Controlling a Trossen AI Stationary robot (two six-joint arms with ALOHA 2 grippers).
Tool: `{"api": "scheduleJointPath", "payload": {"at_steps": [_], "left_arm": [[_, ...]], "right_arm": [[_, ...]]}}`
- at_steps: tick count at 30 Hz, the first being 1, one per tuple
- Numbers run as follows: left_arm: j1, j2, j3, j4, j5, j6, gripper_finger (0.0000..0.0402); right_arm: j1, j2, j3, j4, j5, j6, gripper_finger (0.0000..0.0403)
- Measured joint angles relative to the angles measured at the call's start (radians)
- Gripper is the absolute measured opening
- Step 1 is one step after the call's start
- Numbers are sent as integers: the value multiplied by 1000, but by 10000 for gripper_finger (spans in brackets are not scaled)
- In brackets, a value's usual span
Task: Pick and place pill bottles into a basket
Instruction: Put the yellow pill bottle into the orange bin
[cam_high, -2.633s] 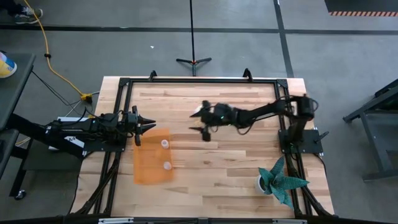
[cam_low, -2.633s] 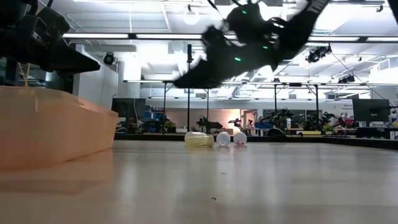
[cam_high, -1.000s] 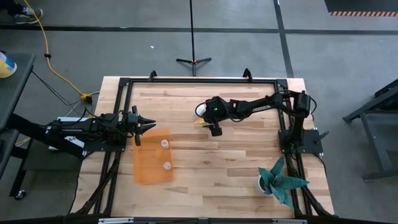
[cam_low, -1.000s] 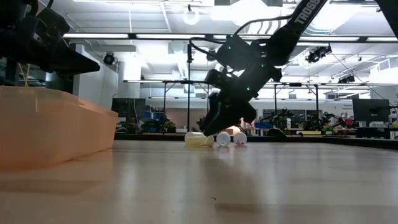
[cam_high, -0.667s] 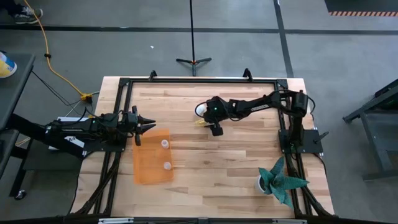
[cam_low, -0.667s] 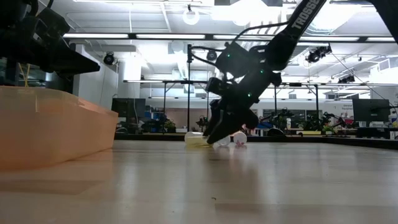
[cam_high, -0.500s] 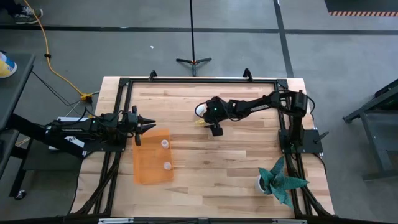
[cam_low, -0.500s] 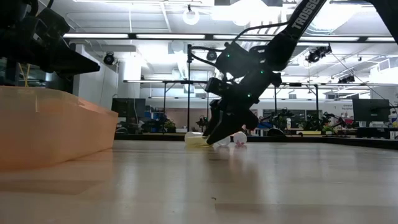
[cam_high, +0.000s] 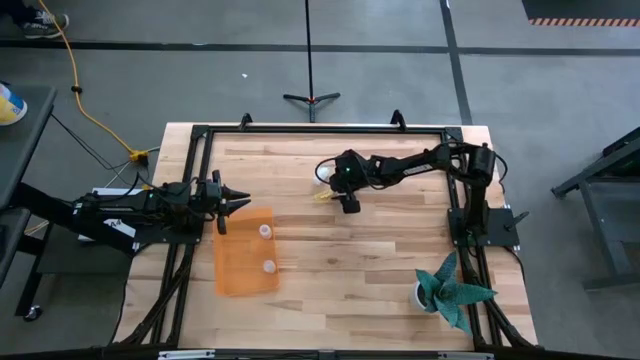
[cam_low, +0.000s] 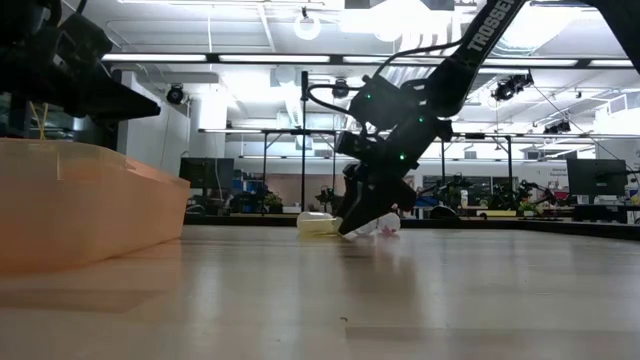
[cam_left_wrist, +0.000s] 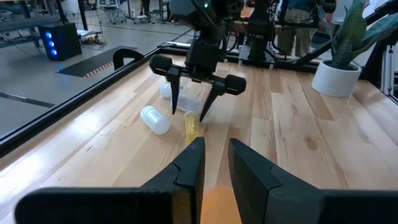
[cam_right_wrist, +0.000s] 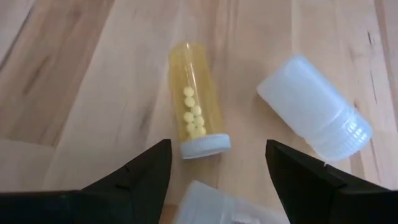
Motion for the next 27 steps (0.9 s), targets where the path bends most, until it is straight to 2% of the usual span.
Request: {"api": "scheduleJointPath", "payload": {"at_steps": [6, 18, 22, 27], "left_arm": [[0, 0, 0, -8, 0, 0, 108], [0, 0, 0, -7, 0, 0, 108], [0, 0, 0, -7, 0, 0, 108], [0, 0, 0, -7, 0, 0, 108]], "right_arm": [[4, 0, 0, 0, -38, 0, 204], [3, 0, 0, 0, -18, 0, 121], [4, 0, 0, 2, -3, 0, 105], [13, -9, 2, -3, 4, 9, 103]]}}
